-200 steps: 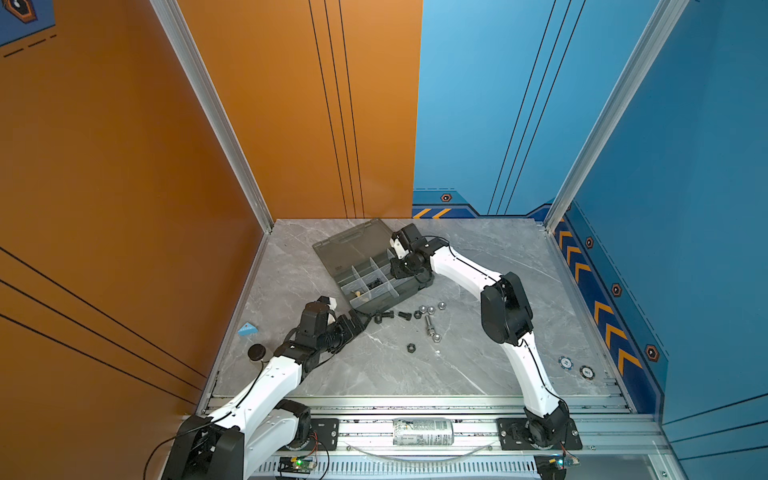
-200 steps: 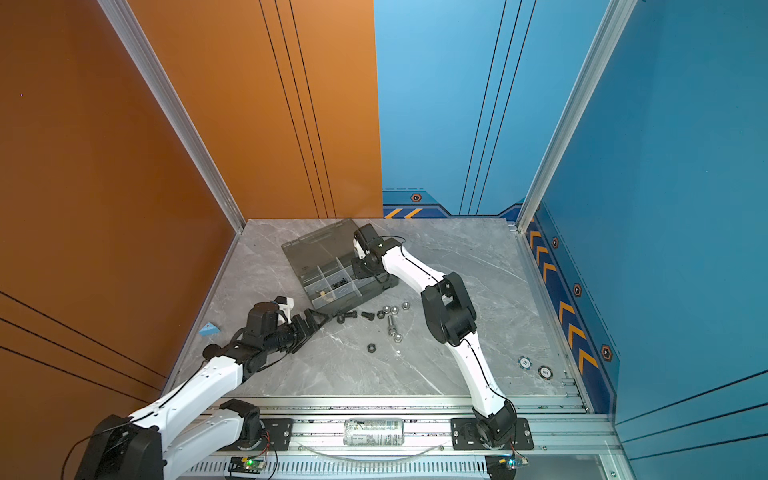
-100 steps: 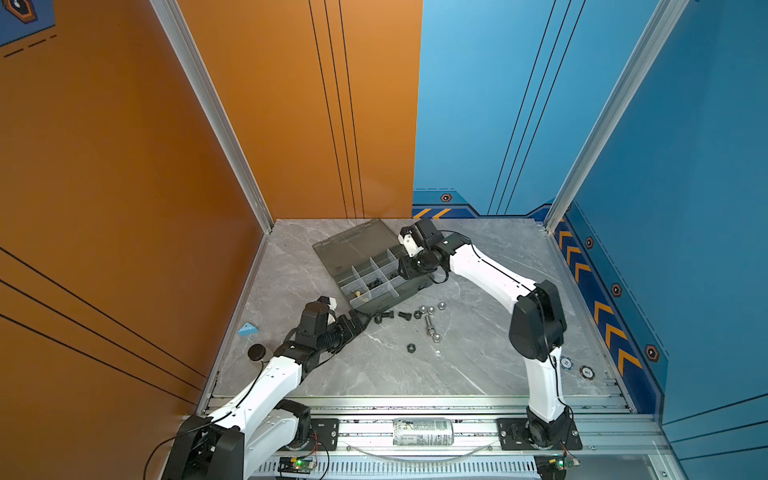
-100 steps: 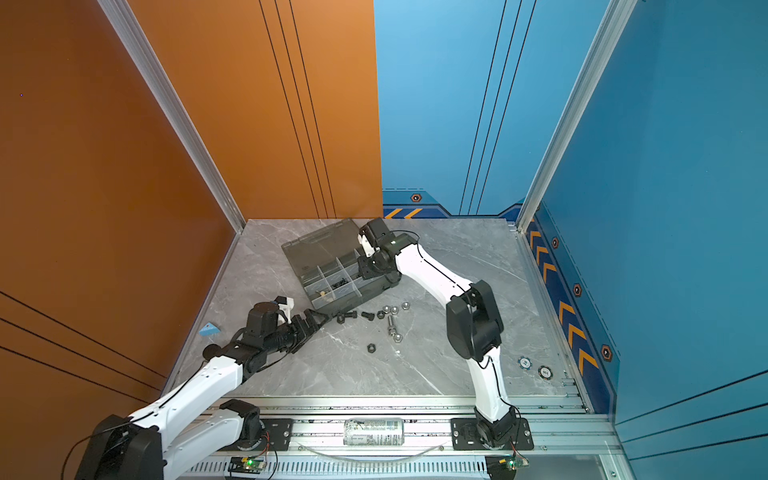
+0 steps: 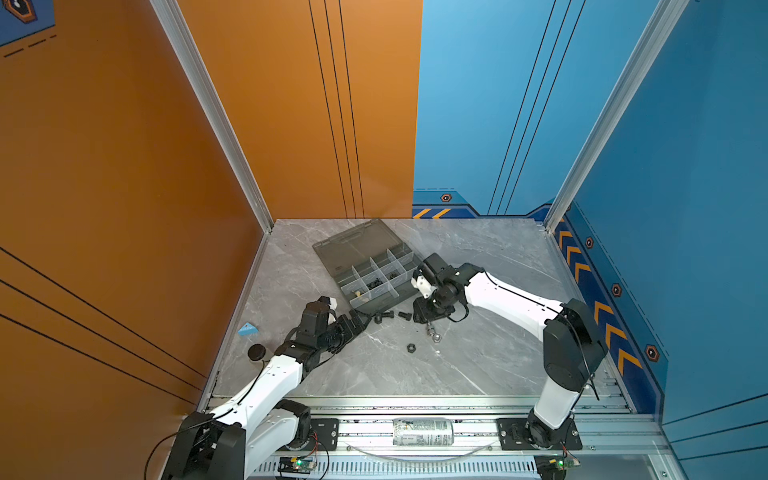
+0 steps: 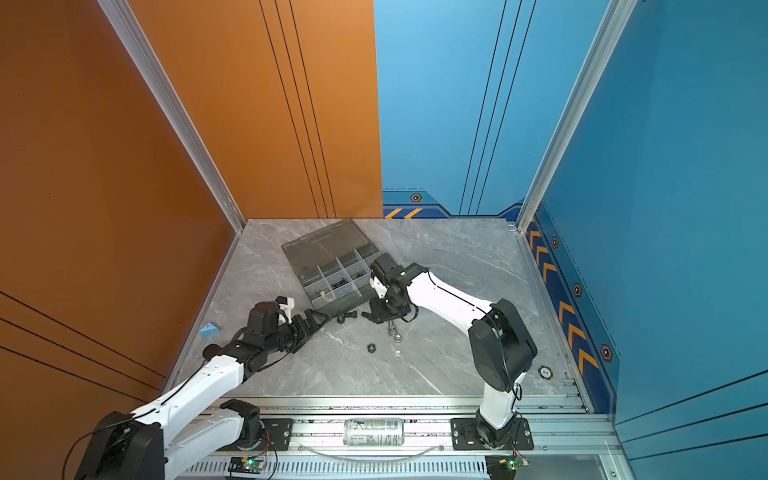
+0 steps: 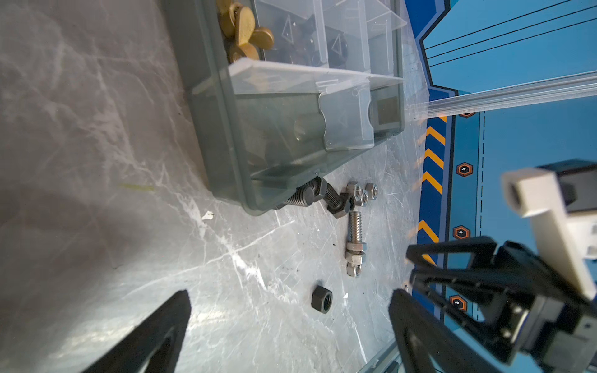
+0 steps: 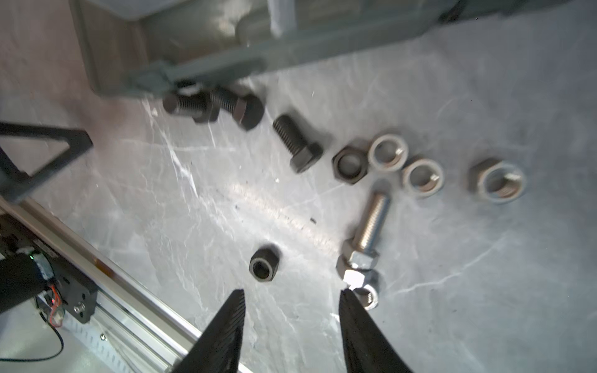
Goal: Sort the screws and nuts into containers
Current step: 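Move the open right gripper back to the pile above another black hex nut, then lower the right gripper and close it on the black hex nut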
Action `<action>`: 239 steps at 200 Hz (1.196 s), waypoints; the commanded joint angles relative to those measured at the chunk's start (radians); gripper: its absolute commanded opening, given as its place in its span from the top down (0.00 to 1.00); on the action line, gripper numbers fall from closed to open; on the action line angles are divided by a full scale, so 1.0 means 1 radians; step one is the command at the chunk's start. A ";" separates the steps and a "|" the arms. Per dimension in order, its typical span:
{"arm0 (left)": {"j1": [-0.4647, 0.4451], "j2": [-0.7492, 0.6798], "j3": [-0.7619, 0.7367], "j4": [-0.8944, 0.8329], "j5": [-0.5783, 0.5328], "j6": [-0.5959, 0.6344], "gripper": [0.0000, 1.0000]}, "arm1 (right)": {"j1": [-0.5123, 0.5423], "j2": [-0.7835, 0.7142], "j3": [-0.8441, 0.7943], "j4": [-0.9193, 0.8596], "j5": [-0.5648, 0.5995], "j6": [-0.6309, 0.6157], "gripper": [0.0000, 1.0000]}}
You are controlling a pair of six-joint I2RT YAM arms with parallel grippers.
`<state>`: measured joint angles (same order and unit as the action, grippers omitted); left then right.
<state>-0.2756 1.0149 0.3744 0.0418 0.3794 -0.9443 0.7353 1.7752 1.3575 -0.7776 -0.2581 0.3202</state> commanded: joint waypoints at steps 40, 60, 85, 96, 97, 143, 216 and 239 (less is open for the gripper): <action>0.004 0.035 -0.004 0.033 0.030 -0.008 0.02 | 0.117 0.022 -0.055 0.020 0.075 0.033 0.50; 0.003 0.036 -0.006 0.033 0.030 -0.008 0.02 | 0.135 0.054 -0.047 0.023 0.090 0.040 0.50; 0.003 0.031 -0.009 0.028 0.025 -0.007 0.03 | 0.149 0.083 -0.042 0.027 0.100 0.052 0.50; 0.005 0.030 -0.010 0.027 0.025 -0.009 0.02 | 0.152 0.092 -0.043 0.034 0.099 0.061 0.50; 0.004 0.031 -0.010 0.027 0.024 -0.009 0.02 | 0.153 0.092 -0.043 0.035 0.099 0.062 0.50; 0.003 0.037 -0.011 0.030 0.024 -0.008 0.02 | 0.166 0.128 -0.041 0.064 0.112 0.092 0.50; 0.005 0.046 -0.016 0.038 0.024 -0.007 0.02 | 0.173 0.151 -0.035 0.078 0.159 0.192 0.54; 0.004 0.045 -0.017 0.039 0.025 -0.007 0.02 | 0.181 0.162 -0.027 0.080 0.162 0.206 0.56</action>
<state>-0.2756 1.0576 0.3740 0.0639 0.3798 -0.9512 0.9028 1.9099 1.3079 -0.7097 -0.1257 0.4816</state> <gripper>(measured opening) 0.976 0.447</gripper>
